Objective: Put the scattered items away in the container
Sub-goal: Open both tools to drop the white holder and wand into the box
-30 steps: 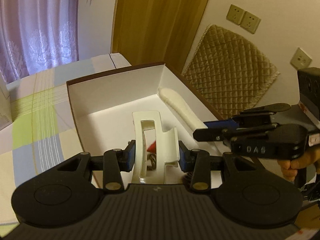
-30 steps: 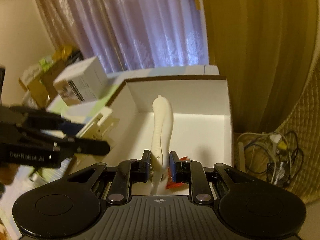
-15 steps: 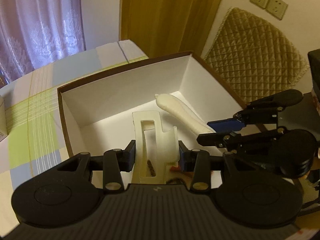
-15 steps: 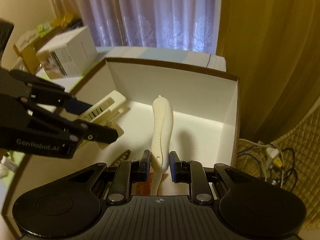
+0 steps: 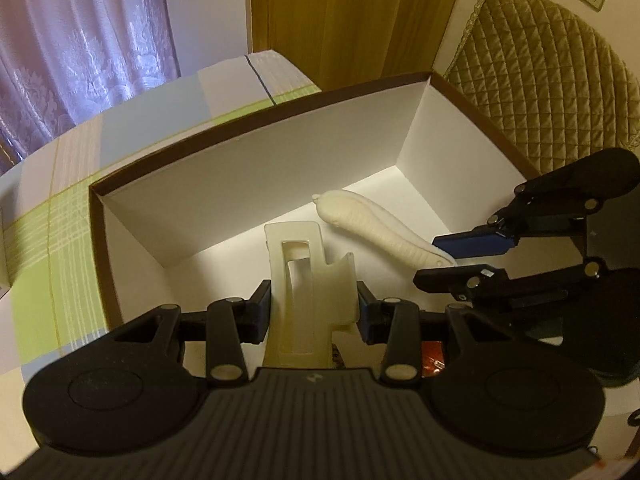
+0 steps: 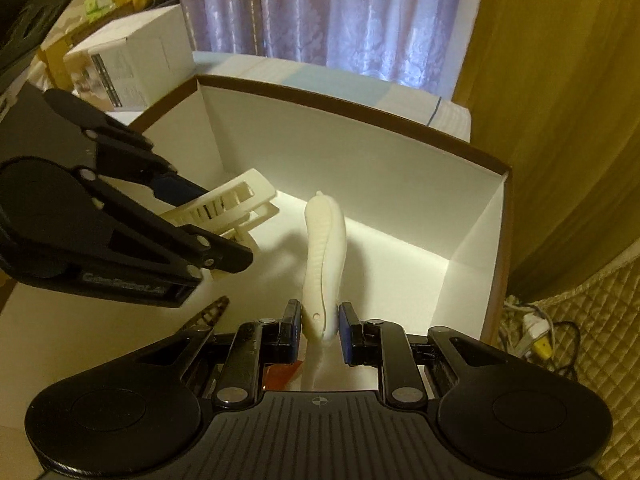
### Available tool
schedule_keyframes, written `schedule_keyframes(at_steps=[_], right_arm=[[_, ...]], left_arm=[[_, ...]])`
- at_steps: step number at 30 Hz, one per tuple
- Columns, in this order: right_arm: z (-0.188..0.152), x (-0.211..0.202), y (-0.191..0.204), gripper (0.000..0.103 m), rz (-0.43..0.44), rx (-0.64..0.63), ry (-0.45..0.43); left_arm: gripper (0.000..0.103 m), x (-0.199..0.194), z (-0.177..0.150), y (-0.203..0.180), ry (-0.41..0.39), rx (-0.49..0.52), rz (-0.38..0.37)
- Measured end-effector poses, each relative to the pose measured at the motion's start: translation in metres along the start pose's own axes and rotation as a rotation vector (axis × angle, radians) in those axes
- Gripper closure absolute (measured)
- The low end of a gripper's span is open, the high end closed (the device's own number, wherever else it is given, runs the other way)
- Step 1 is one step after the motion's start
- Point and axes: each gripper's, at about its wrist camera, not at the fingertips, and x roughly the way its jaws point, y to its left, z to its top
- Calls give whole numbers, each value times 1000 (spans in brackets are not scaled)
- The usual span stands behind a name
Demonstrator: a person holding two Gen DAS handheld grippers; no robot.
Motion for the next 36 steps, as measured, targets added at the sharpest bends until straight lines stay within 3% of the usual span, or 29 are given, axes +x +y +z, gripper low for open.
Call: schedule_keyframes(at_steps=[21, 23, 25, 27, 36], right_arm=[[2, 9, 4, 84, -37, -46, 15], [0, 7, 4, 75, -25, -40, 18], [-3, 2, 7, 55, -3, -50, -3], [-4, -3, 11, 41, 22, -58, -27], [-10, -21, 27, 12, 23, -70, -63]], left_arm=[[65, 22, 6, -4, 60, 4, 80], [62, 20, 6, -4, 58, 0, 77], [59, 16, 5, -5, 54, 6, 73], [57, 14, 4, -7, 51, 20, 76], [37, -12, -7, -17, 19, 35, 62]])
